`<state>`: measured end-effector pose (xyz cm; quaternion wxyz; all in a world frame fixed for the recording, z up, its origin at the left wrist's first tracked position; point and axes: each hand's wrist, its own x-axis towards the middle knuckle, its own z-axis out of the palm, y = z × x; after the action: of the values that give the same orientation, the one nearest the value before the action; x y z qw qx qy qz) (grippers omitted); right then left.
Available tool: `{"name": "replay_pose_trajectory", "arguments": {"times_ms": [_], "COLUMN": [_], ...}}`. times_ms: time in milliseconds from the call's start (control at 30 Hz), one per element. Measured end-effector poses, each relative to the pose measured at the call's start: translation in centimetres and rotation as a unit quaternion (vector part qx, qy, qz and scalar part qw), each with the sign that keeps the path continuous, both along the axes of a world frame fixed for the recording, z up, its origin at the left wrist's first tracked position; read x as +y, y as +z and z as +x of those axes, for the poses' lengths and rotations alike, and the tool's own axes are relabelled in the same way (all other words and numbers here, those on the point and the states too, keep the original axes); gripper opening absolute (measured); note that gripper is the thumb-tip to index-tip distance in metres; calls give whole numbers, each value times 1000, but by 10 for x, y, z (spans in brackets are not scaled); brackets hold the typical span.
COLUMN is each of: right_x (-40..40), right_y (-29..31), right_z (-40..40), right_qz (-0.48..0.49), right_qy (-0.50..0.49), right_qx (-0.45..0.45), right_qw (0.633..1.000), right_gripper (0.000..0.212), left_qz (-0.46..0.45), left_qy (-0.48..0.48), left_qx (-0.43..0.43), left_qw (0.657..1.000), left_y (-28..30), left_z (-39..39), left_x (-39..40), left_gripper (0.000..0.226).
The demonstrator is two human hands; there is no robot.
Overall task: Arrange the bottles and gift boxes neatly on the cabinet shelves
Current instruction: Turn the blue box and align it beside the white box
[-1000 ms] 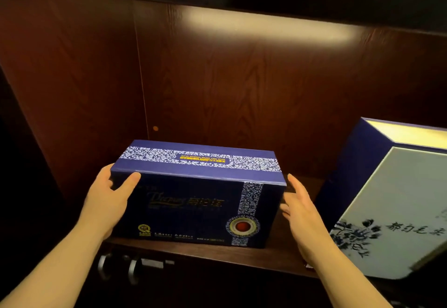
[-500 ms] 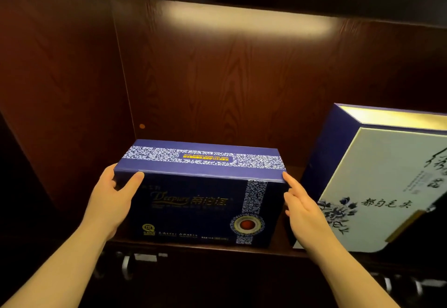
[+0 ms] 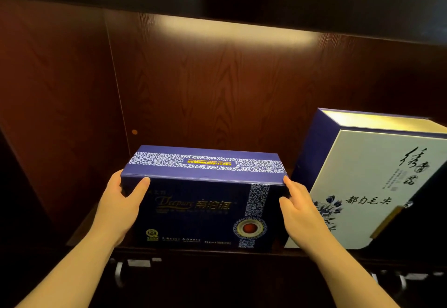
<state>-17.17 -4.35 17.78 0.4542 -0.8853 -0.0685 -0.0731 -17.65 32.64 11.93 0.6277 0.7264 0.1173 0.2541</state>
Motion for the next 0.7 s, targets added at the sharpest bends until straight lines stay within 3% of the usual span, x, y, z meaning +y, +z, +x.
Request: {"name": "replay_pose_trajectory", "arguments": {"times_ms": [200,367,700], "right_x": [1,4,-11], "right_y": [-2,-3,1], "right_z": [-7,-7,-2], "right_qz": [-104,-249,-291], "right_qy": [-8,-6,-57], "right_qx": [-67,-103,-121], "right_qw": [992,963,947], "right_gripper": [51,53,44], "left_qz": [-11,-64,-50], "left_qy": [-12,-10,-34], "left_qx": [10,12,7], "left_qw": [1000,998,998], "left_y": [2,11,10], "left_z": [5,13,14], "left_x": [-6,-11,-26], "left_gripper": [52,27,28]}}
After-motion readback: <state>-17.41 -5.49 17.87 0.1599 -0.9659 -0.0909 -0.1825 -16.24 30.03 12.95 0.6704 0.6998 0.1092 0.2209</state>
